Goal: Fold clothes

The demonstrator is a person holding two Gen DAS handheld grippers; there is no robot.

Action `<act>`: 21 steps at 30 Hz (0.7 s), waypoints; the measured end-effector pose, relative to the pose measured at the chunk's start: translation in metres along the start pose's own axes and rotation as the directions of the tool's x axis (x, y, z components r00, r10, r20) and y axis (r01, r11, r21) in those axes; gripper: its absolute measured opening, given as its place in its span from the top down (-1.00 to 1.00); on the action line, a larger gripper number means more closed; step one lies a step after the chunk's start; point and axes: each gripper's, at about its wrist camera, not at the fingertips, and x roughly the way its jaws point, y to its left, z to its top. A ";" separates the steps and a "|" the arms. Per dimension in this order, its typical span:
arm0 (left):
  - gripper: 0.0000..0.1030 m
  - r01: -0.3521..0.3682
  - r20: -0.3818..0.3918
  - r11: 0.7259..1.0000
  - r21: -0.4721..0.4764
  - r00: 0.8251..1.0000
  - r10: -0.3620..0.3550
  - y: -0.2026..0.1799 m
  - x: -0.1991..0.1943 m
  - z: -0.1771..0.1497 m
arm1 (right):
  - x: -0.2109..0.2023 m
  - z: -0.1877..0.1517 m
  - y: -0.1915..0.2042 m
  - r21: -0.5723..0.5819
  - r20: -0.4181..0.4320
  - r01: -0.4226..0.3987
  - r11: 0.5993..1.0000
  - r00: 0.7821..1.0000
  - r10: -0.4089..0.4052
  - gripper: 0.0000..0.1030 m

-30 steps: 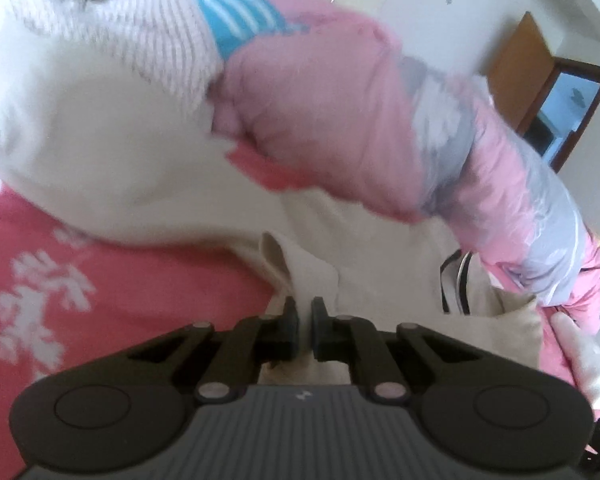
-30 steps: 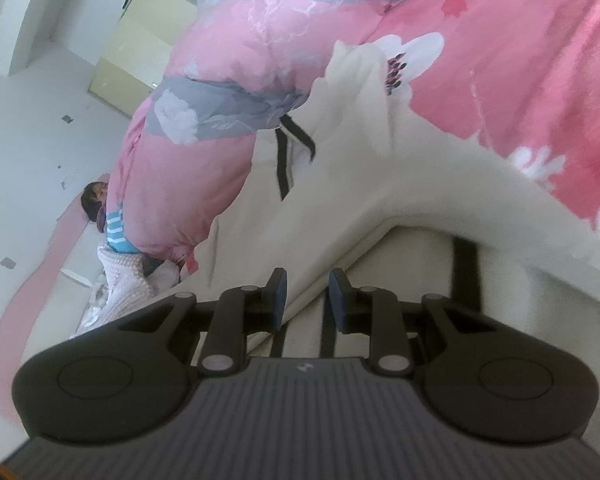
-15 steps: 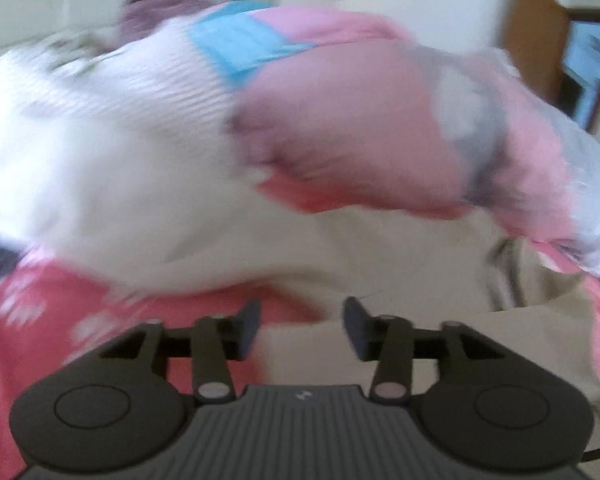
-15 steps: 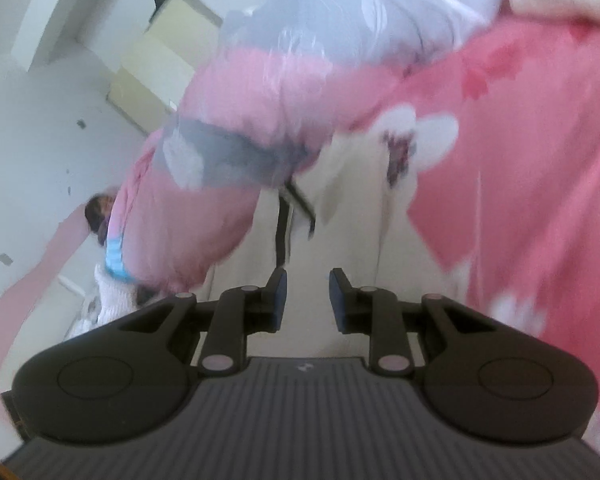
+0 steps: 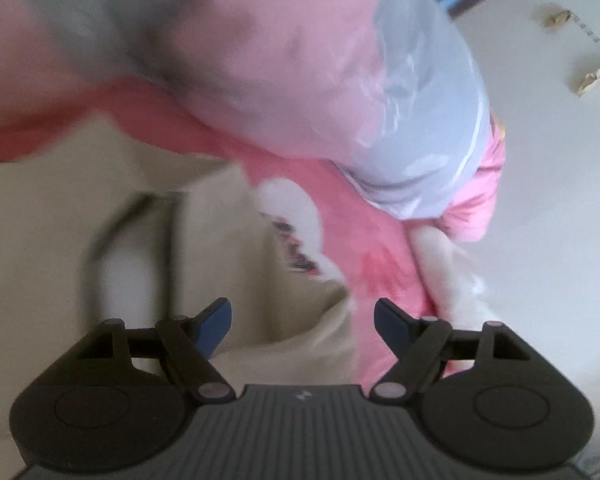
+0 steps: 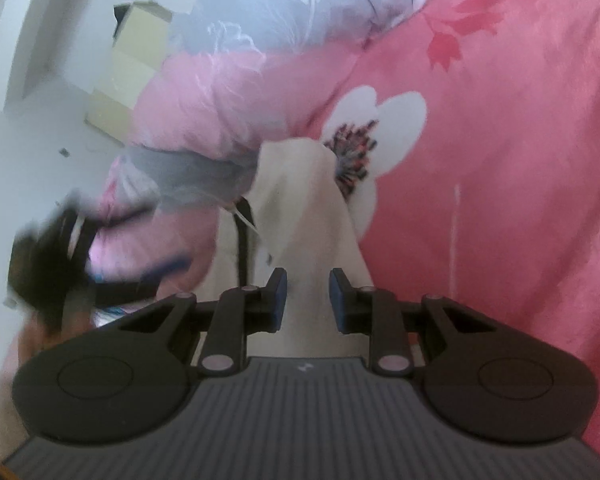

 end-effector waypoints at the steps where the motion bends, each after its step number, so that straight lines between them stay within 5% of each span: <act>1: -0.54 0.012 -0.037 1.000 -0.009 0.999 -0.012 -0.002 0.016 0.006 | 0.002 -0.001 -0.001 0.000 -0.009 0.006 1.000 1.000 -0.006 0.55; 7: -0.38 0.015 -0.196 0.989 -0.146 0.980 -0.044 0.005 0.075 0.027 | 0.007 -0.005 0.004 -0.048 -0.031 0.026 0.998 0.999 -0.028 0.55; 12: -0.11 -0.046 -0.271 0.994 -0.103 0.962 0.017 0.003 0.092 0.035 | 0.009 -0.006 0.008 -0.073 -0.034 0.039 0.997 0.999 -0.042 0.55; 14: 0.01 -0.063 -0.277 0.994 -0.087 0.960 0.037 0.005 0.094 0.033 | 0.009 -0.005 0.007 -0.074 -0.034 0.040 0.996 0.999 -0.043 0.55; 16: 0.47 -0.067 -0.268 0.994 -0.084 0.962 0.043 0.007 0.095 0.032 | 0.009 -0.004 0.007 -0.073 -0.034 0.042 0.996 0.998 -0.044 0.55; 21: 0.63 -0.001 -0.215 0.998 -0.070 0.977 -0.014 0.008 0.094 0.032 | 0.007 -0.005 0.008 -0.078 -0.033 0.044 0.996 0.998 -0.046 0.55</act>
